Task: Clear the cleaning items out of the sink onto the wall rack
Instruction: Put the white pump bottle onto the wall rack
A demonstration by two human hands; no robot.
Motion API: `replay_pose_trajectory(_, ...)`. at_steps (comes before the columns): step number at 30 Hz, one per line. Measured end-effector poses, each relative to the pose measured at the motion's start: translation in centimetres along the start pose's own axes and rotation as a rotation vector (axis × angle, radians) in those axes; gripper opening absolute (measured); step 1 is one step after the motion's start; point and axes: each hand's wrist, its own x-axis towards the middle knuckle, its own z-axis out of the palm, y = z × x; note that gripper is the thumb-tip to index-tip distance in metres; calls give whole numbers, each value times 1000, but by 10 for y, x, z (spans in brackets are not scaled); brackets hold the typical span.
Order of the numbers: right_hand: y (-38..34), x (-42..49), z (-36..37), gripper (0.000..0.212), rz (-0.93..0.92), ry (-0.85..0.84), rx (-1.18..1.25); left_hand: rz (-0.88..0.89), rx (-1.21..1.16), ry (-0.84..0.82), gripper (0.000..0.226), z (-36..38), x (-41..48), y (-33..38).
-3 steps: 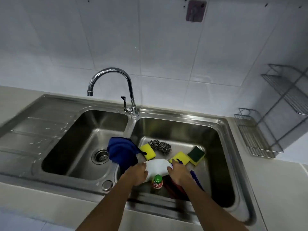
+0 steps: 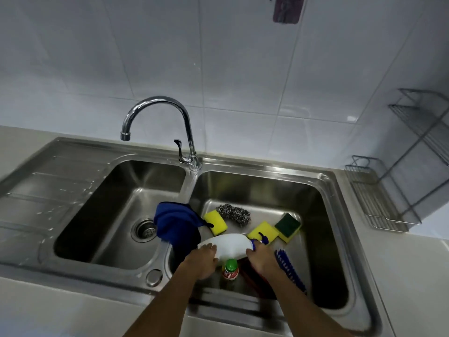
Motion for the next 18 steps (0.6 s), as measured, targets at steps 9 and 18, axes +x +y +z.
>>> replay_pose_trajectory(9, 4, 57, 27, 36, 409, 175, 590, 13, 123, -153, 57, 32, 68, -18)
replay_pose_trajectory(18, 10, 100, 38, 16, 564, 188, 916, 43, 273, -55, 63, 41, 97, -28)
